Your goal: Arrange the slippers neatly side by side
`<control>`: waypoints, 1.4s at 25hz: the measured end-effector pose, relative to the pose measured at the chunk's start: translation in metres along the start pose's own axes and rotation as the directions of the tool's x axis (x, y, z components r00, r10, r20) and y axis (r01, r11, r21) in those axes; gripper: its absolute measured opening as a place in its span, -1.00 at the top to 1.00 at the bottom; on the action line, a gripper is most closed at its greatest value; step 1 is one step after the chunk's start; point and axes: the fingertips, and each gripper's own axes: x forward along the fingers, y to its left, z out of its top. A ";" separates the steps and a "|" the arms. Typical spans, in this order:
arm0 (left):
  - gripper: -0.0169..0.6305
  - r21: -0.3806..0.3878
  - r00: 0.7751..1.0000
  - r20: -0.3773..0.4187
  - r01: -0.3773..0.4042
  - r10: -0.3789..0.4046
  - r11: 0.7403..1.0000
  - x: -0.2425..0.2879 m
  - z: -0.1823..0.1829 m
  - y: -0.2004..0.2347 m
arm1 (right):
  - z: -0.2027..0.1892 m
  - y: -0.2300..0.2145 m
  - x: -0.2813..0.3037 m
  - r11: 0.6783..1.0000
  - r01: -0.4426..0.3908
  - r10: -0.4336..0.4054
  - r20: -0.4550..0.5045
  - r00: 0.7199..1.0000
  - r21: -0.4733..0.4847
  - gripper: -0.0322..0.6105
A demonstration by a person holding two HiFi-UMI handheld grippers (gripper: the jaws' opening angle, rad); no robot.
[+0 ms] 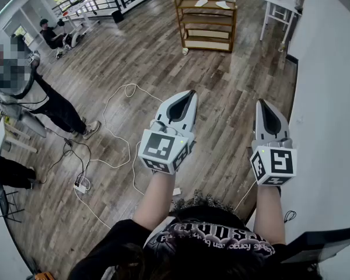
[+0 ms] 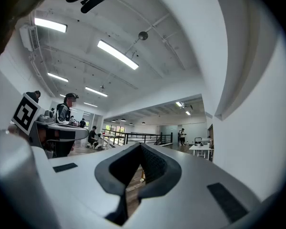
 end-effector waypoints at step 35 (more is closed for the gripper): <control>0.96 -0.029 1.000 0.011 0.010 -0.010 1.000 0.053 -0.041 0.035 | -0.040 -0.027 0.075 0.991 -0.114 0.114 0.003 0.993 0.070 0.89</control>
